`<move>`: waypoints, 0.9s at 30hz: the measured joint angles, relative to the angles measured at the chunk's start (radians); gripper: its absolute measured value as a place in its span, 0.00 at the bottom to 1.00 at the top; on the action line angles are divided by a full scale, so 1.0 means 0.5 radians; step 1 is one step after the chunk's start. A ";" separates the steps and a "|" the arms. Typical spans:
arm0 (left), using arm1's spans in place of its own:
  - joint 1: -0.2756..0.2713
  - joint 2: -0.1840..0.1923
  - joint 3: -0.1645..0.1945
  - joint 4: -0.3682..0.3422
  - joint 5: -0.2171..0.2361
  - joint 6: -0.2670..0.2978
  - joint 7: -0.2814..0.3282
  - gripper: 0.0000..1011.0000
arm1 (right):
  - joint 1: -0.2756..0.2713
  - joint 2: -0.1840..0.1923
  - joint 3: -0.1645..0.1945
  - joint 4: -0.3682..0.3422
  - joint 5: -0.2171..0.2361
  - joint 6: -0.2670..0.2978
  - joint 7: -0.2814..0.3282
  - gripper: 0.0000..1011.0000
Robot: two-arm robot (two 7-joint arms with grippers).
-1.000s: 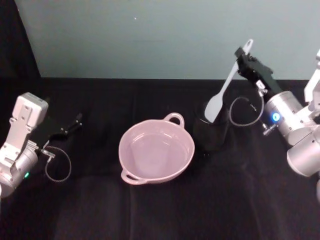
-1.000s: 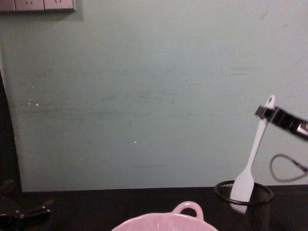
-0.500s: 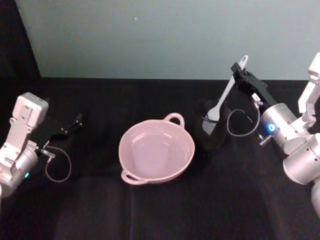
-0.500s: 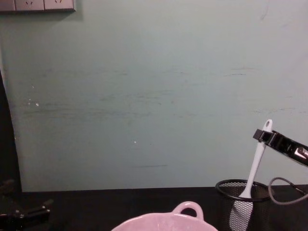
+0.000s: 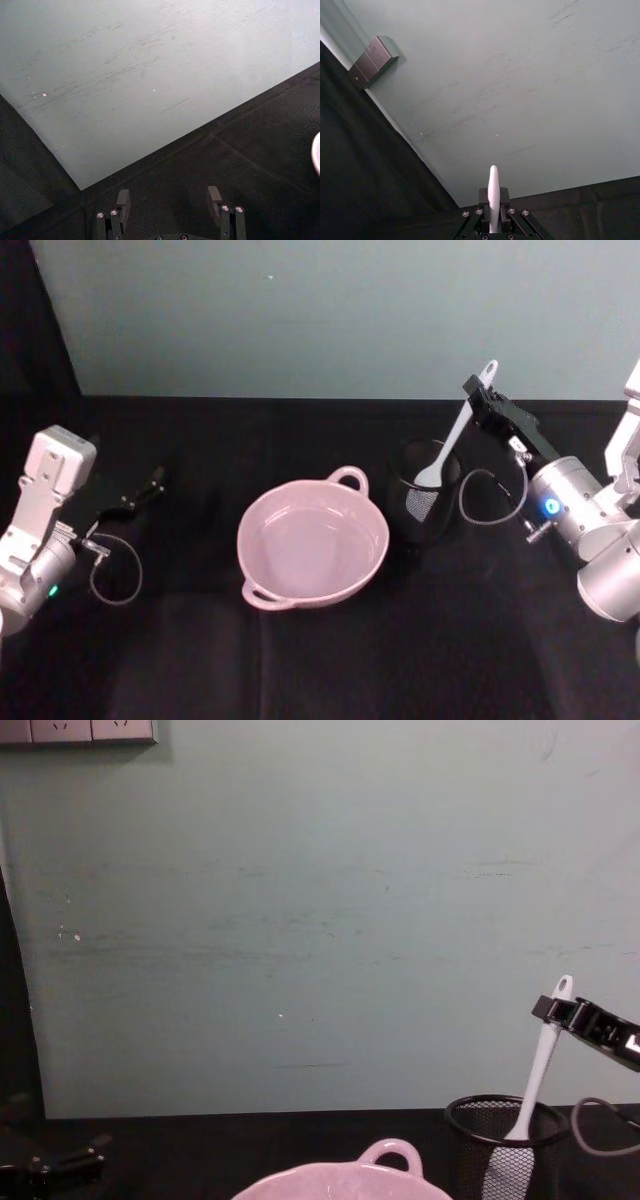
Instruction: Use the one hand to pick up the spoon and stir the clear water in the bowl.
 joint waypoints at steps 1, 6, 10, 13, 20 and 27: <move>0.000 0.000 0.000 0.000 0.000 0.000 0.000 1.00 | -0.004 0.002 0.001 -0.006 0.003 0.003 -0.003 0.11; 0.000 0.000 0.000 0.000 0.000 0.000 0.000 1.00 | -0.026 0.011 0.007 -0.032 0.017 0.015 -0.027 0.11; 0.000 0.000 0.000 0.000 0.000 0.000 0.000 1.00 | -0.043 0.018 0.006 -0.050 0.030 0.032 -0.044 0.11; 0.000 0.000 0.000 0.000 0.000 0.000 0.000 1.00 | -0.052 0.020 -0.001 -0.055 0.037 0.043 -0.054 0.11; 0.000 0.000 0.000 0.000 0.000 0.000 0.000 1.00 | -0.064 0.024 -0.018 -0.058 0.045 0.054 -0.066 0.11; 0.000 0.000 0.000 0.000 0.000 0.000 0.000 1.00 | -0.065 0.029 -0.026 -0.049 0.061 0.056 -0.062 0.11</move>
